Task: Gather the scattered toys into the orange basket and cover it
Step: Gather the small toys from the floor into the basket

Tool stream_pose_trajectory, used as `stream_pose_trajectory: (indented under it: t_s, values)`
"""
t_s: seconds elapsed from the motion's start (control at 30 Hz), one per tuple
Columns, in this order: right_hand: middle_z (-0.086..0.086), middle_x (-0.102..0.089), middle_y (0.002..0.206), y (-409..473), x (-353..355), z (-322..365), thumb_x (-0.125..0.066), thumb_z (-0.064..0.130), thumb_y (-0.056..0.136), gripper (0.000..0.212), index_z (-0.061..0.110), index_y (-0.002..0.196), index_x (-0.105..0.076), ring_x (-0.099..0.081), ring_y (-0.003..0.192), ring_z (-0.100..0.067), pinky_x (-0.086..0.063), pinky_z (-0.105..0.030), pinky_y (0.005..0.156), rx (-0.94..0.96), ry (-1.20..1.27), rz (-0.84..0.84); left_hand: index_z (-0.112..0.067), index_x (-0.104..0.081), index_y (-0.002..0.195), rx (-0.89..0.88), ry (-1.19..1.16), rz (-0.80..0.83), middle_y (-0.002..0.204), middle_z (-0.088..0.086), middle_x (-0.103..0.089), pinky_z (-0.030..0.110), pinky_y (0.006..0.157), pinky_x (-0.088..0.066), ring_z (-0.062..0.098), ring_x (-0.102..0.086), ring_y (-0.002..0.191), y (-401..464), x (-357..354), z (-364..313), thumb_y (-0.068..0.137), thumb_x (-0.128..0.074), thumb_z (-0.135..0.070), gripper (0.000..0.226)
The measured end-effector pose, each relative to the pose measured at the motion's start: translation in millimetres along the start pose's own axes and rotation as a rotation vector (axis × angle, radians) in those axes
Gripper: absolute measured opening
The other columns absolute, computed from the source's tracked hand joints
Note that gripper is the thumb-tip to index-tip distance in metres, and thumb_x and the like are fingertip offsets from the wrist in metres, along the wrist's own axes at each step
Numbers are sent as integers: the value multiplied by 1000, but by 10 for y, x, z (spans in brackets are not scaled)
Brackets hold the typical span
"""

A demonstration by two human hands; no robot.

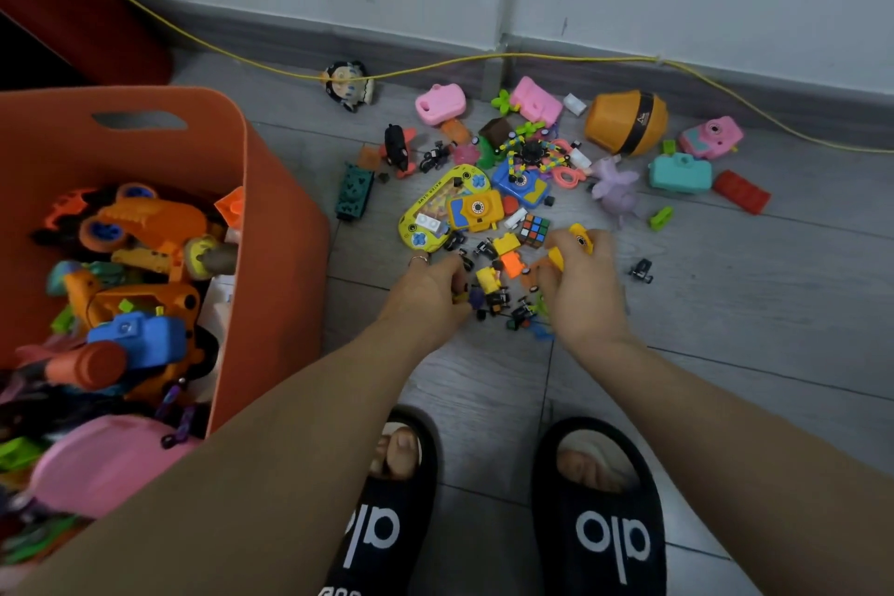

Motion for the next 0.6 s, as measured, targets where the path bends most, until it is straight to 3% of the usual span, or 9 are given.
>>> stream_pose_trajectory:
  t_s: [0.23,0.33,0.4,0.47,0.6]
  values:
    - [-16,-47,117,103,623,596,-58,19,92,29,20,121,-59,-55,88,-32,-45,-33,78,137,47,70,-22,-53,92,-85,26,-17,105,6,-45,31,77,-47,23,-55,84,-290,755,-302,83,-70,-24,20]
    - [-18,-54,111,143,1121,1147,-60,23,90,24,21,114,-60,-56,86,-32,-39,-31,73,224,50,84,-18,-56,95,-155,53,-156,97,6,-56,28,76,-43,20,-50,88,-567,1455,-497,84,-68,-23,17]
    - [-13,-60,106,86,1461,1630,-61,26,88,23,23,110,-60,-55,96,-31,-39,-32,75,249,117,54,-15,-59,97,-156,45,-269,88,3,-57,24,67,-35,17,-48,85,-879,1974,-583,85,-69,-25,18]
    - [-6,-60,101,-77,1658,2083,-63,28,88,21,22,108,-61,-53,91,-25,-38,-29,71,257,226,46,-16,-57,94,-141,46,-349,87,6,-60,26,65,-35,23,-54,86,-1211,2372,-578,85,-69,-22,16]
    - [-5,-61,97,-617,1640,2849,-62,24,87,16,23,103,-59,-56,87,-25,-37,-28,65,381,360,127,-16,-59,97,-38,110,-467,77,-5,-46,23,68,-31,18,-43,86,-1865,2896,-254,88,-66,-22,14]
Point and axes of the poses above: each hand's wrist, its own y-axis towards the middle knuckle, its own x-axis out of the back of the hand, z = x × y, the point moved 2 cm from there along y, towards the middle knuckle
